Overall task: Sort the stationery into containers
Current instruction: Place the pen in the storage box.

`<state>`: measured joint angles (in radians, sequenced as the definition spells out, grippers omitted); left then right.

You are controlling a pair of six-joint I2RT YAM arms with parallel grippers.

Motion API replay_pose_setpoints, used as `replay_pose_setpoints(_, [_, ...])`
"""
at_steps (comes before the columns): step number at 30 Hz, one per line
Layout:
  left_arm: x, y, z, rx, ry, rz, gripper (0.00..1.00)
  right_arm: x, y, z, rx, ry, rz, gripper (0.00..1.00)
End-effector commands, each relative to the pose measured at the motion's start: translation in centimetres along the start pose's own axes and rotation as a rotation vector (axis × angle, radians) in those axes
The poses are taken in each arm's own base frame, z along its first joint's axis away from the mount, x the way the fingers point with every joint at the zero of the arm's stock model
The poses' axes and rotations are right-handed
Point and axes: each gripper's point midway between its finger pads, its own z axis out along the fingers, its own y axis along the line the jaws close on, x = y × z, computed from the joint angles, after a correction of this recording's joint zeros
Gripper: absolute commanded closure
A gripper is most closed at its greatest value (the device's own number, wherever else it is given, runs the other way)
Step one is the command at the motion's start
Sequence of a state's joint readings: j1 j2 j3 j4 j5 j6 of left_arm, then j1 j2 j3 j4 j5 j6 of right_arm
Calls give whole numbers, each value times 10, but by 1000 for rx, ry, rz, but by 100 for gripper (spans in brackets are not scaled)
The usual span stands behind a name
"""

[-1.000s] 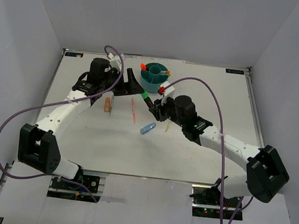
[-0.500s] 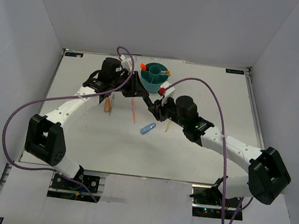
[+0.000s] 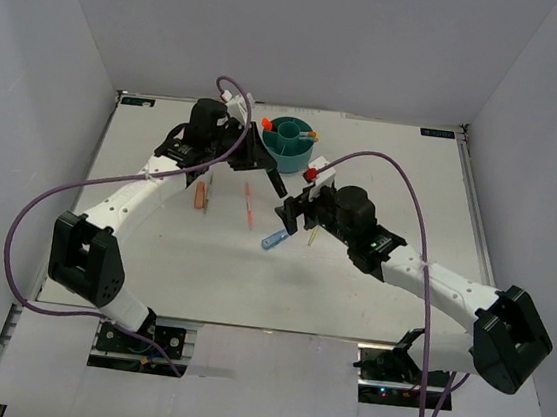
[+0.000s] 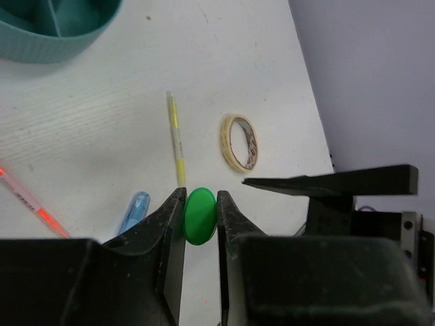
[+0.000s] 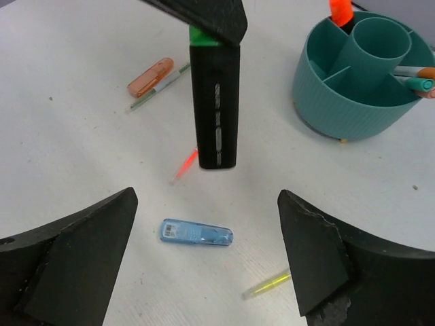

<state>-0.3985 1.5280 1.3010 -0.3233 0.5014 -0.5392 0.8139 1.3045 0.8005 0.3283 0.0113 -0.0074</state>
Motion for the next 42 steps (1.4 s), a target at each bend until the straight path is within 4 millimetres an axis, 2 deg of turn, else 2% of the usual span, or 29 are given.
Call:
replay_pose_setpoints(1, [-47,5,-6,-94,-149,68,95,-24,-10,-14,64,-71,-2,10])
replay_pose_setpoints(3, [-66,11,-6,-137,-219,87,95,-23,-12,-22,79,-66,-2,10])
replay_pose_setpoints(4, [-85,18,-8,-175,-293,95,94,-22,-14,-25,87,-63,-1,10])
replay_pose_setpoints(7, [-115,29,-13,-219,-407,98,94,-18,-19,-38,123,-64,0,10])
replay_pose_setpoints(8, [-131,31,-13,-238,-465,105,94,-18,-24,-42,148,-67,1,10])
replay_pose_setpoints(12, [-165,42,-6,-271,-580,122,94,-18,-30,-61,191,-93,3,10])
replay_pose_setpoints(13, [-179,38,-7,-253,-632,134,93,-14,-30,-64,194,-81,3,10])
replay_pose_setpoints(14, [-186,36,-5,-243,-654,142,93,-13,-31,-66,197,-79,3,10])
replay_pose_setpoints(15, [-189,48,2,-273,-670,141,93,-16,-31,-69,197,-85,4,10])
replay_pose_setpoints(16, [-198,45,3,-263,-706,154,92,-13,-30,-71,196,-76,3,10])
replay_pose_setpoints(18, [-207,56,15,-284,-721,174,91,-13,-30,-75,196,-82,3,10])
replay_pose_setpoints(21, [-221,56,25,-272,-742,226,90,-10,-28,-79,187,-82,29,10])
replay_pose_setpoints(22, [-219,63,37,-271,-728,235,89,-10,-27,-80,184,-84,33,10])
replay_pose_setpoints(26, [-222,76,62,-272,-703,269,88,0,-25,-83,179,-68,42,10])
replay_pose_setpoints(28, [-221,73,71,-238,-683,297,88,3,-25,-85,177,-63,43,10])
replay_pose_setpoints(29, [-218,81,79,-245,-671,296,87,6,-25,-85,179,-57,43,10])
replay_pose_setpoints(37, [-208,100,102,-251,-633,315,82,12,-24,-86,175,-45,48,10])
replay_pose_setpoints(42, [-194,107,115,-235,-582,325,75,15,-26,-87,184,-38,50,10])
